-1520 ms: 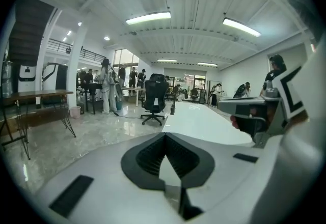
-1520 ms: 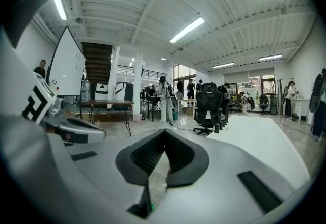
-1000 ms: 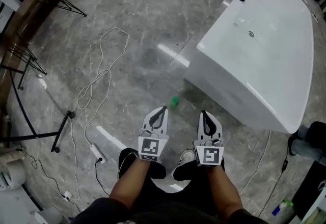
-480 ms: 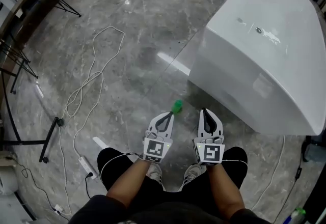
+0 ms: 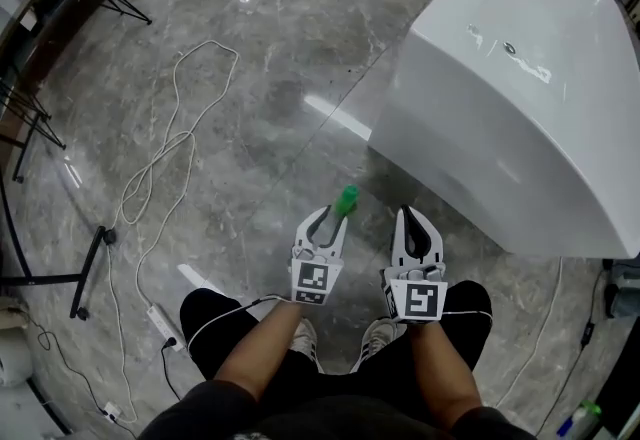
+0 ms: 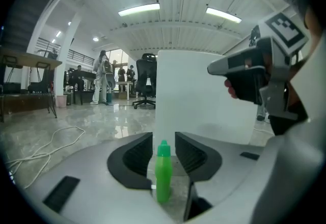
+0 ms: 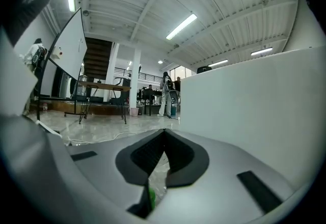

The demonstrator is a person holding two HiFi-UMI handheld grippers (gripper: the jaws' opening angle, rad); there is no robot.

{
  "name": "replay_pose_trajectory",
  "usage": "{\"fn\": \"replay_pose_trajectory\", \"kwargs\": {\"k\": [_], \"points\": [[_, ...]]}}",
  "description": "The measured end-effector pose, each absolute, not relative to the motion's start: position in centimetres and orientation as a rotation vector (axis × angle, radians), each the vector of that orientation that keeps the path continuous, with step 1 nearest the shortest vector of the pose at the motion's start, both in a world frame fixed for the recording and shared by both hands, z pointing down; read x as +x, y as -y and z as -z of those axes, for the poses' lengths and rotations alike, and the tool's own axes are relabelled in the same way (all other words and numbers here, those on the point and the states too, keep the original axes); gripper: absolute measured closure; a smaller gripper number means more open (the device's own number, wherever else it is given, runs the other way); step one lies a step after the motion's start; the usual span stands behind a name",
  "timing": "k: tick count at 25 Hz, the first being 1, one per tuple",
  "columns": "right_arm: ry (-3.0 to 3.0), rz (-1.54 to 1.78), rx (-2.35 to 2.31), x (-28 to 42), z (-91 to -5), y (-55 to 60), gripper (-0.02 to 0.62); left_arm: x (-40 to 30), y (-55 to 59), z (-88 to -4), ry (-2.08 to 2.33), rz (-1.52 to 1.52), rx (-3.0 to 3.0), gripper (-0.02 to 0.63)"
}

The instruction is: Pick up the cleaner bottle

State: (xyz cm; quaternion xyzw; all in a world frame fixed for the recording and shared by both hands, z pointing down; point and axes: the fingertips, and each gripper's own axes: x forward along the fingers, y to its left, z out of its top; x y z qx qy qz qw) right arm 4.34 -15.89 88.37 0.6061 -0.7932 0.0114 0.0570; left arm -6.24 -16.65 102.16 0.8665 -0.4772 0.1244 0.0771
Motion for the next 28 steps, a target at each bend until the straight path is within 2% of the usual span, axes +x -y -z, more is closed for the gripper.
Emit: {"fn": "replay_pose_trajectory", "kwargs": {"k": [4,6,16,28], "points": [[2.402,-0.005,1.846,4.3,-88.3,15.6,0.578,-5.7,17.3,-106.3,1.421,-0.457,2.595,0.377],[2.400,0.006,1.866,4.8,-87.7,15.4,0.578,-5.0,17.6,-108.5,1.392,-0.505,2.600,0.348],[2.436,0.083,1.915,5.2,-84.9,13.5,0.578,-3.1,21.5,-117.4,1.395,-0.550,2.558,0.337],[2.426,0.029,1.930,5.5,-84.1,10.8,0.578,-1.4,23.9,-120.5,1.361,-0.559,2.573,0.339]]}}
